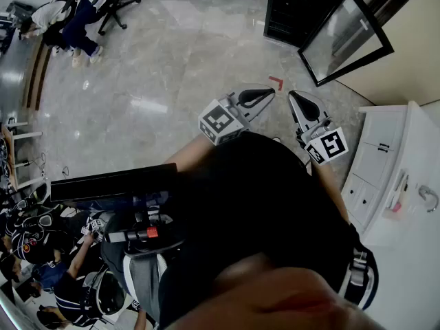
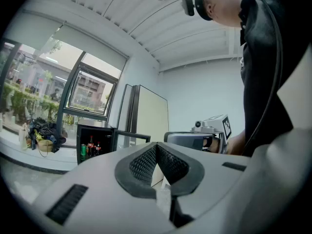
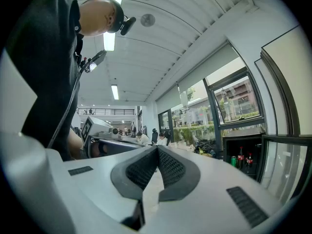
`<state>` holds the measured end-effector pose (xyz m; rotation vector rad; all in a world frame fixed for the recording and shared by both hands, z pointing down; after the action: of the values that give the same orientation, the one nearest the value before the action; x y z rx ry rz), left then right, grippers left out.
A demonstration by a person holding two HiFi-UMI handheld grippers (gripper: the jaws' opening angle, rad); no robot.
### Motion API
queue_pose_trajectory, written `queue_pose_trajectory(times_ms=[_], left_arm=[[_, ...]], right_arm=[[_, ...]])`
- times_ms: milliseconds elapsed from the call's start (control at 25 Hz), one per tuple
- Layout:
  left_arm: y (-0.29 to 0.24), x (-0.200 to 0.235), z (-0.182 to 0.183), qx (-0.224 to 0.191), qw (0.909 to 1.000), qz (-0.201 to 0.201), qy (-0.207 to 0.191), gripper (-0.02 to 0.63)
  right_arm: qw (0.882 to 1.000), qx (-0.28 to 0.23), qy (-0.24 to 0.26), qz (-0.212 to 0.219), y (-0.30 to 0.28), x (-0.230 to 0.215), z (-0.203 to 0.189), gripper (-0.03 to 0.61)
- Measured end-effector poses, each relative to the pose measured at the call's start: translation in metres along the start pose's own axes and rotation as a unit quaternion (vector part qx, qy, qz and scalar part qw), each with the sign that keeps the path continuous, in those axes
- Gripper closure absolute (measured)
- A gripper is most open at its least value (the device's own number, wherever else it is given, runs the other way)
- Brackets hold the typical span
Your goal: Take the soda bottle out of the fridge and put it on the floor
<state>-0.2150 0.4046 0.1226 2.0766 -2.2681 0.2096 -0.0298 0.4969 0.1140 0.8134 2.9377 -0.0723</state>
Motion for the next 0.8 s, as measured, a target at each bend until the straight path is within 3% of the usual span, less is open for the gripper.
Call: queue_pose_trajectory(times_ms=[520, 800], left_arm=[[0.0, -0.01, -0.003, -0.002, 1.0, -0.004, -0.003, 0.612], [-0.015, -0.026, -0.01, -0.003, 0.9998, -0.021, 0.001, 0.612]], right_arm=[[1.0, -0.003, -0.021, 0.0, 0.006, 0.003, -0.007, 0.565], [1.0, -0.003, -0.007, -0.009, 0.031, -0.005, -0.013, 0.566]])
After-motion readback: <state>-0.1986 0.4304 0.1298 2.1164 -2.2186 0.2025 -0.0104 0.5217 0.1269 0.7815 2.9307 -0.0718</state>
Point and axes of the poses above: the fingertips, and each gripper's own axes: y backward along the fingers, x to its left, z out of its top, the point moved 10 cm from there along y, backward along the fingers, and after that the axes turned 1 degree about -y, right-handed, at the moved point
